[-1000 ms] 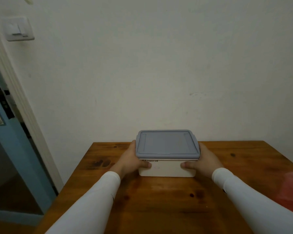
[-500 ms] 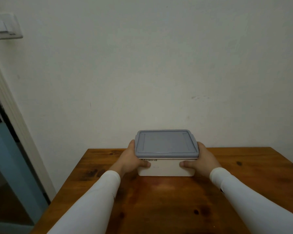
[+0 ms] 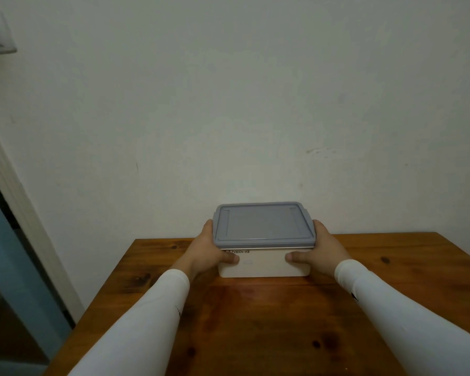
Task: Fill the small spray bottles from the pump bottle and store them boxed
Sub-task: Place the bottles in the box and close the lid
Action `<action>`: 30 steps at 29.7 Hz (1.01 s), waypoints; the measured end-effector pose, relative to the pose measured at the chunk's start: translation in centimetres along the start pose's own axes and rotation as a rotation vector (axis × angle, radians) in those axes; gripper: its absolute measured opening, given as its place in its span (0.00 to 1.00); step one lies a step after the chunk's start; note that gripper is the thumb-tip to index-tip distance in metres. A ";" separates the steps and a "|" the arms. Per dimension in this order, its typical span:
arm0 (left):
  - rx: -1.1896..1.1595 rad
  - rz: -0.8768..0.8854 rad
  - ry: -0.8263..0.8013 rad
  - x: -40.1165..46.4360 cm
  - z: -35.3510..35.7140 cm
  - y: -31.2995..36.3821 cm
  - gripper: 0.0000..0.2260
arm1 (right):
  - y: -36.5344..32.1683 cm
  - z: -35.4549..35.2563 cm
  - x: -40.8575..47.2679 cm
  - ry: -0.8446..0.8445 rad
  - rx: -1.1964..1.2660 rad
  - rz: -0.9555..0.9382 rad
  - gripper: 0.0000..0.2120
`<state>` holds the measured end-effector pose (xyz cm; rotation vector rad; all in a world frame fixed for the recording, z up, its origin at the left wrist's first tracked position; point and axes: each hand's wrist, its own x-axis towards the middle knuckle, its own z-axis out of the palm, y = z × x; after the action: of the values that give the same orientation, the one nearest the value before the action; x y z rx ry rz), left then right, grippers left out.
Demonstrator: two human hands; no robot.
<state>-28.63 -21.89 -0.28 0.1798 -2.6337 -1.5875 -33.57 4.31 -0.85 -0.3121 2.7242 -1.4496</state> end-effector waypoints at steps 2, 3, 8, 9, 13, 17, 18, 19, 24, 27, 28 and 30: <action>0.013 -0.017 0.014 -0.3 0.1 0.1 0.36 | 0.0 0.1 0.0 0.002 -0.008 0.006 0.37; 0.028 -0.028 0.020 -0.3 0.2 0.2 0.36 | 0.0 0.1 0.0 0.005 -0.014 0.010 0.36; 0.155 -0.049 -0.004 -1.3 -0.1 1.5 0.39 | -0.8 0.2 -0.7 0.003 -0.069 0.023 0.35; 0.189 -0.044 -0.003 -1.7 -0.3 1.8 0.38 | -1.0 0.0 -1.0 0.006 -0.091 0.014 0.36; 0.358 -0.035 -0.012 -3.4 -1.1 3.5 0.33 | -2.1 -0.7 -2.5 0.035 -0.160 -0.028 0.37; 0.515 -0.018 0.000 -5.1 -1.5 5.3 0.33 | -4.0 -1.4 -4.7 0.018 -0.174 -0.071 0.39; 0.553 -0.010 0.005 -5.8 -1.6 5.8 0.32 | -4.6 -1.7 -5.5 0.017 -0.174 -0.080 0.41; 0.578 -0.006 0.007 -7.1 -1.6 6.7 0.31 | -5.4 -2.3 -7.0 0.013 -0.176 -0.089 0.43; 0.666 0.031 0.036 -10.9 -2.0 9.5 0.31 | -7.8 -3.9 -11.8 0.030 -0.192 -0.117 0.45; 0.706 0.059 0.045 -13.4 -1.8 10.8 0.31 | -8.7 -4.7 -14.6 0.035 -0.206 -0.129 0.44; 0.704 0.070 0.047 -14.7 -1.5 11.3 0.31 | -9.0 -5.1 -16.1 0.033 -0.213 -0.127 0.44; 0.686 0.097 0.054 -15.9 -1.0 11.7 0.30 | -9.3 -5.3 -17.5 0.032 -0.224 -0.130 0.44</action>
<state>-13.55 -15.28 10.65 0.1162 -2.9693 -0.5882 -15.67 7.02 8.77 -0.4870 2.9470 -1.1835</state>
